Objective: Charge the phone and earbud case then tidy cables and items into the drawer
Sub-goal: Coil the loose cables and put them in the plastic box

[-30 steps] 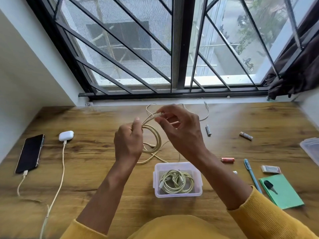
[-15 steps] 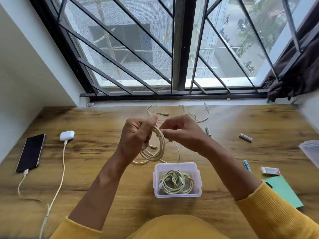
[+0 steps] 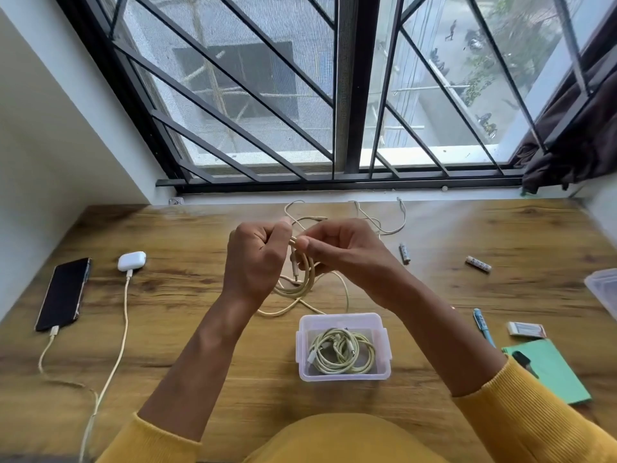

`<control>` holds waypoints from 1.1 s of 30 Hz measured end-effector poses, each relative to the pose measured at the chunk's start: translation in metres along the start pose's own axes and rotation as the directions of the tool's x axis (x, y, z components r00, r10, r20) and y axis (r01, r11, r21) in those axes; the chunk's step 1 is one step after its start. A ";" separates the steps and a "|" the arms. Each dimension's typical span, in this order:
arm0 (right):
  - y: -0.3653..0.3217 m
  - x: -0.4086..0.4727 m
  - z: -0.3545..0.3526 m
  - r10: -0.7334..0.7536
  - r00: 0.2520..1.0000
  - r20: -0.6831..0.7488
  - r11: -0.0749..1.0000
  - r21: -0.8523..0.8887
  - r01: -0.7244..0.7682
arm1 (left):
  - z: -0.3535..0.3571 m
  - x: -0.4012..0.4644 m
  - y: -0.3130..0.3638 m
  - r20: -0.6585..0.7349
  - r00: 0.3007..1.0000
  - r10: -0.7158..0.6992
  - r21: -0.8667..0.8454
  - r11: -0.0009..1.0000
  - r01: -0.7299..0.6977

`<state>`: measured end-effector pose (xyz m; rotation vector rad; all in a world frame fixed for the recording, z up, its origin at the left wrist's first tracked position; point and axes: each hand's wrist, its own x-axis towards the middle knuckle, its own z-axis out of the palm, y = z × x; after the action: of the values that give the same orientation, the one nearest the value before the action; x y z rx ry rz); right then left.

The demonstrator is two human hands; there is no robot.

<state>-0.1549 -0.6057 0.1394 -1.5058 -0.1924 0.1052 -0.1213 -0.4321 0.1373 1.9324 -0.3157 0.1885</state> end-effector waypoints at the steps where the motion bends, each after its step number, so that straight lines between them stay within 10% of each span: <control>1: 0.001 0.000 0.002 0.017 1.000 -0.009 0.999 0.036 -0.017 | 0.001 0.000 0.002 -0.016 1.000 0.013 0.044 0.999 -0.012; 11: 0.009 -0.002 0.004 0.058 0.991 0.122 0.952 0.291 -0.092 | 0.005 -0.004 -0.001 -0.112 0.994 0.016 0.142 0.990 0.000; 20: 0.007 -0.001 0.013 -0.029 0.987 -0.157 0.993 0.111 0.047 | 0.010 -0.007 -0.003 -0.073 0.988 -0.134 -0.067 0.989 0.130; 33: 0.011 -0.001 0.004 -0.009 0.956 -0.295 0.990 0.134 0.051 | 0.004 -0.005 -0.004 0.252 0.903 -0.347 -0.392 0.817 0.423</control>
<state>-0.1557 -0.6009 0.1289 -1.3591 0.0312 -0.1279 -0.1247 -0.4335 0.1306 1.5192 -0.0570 -0.3009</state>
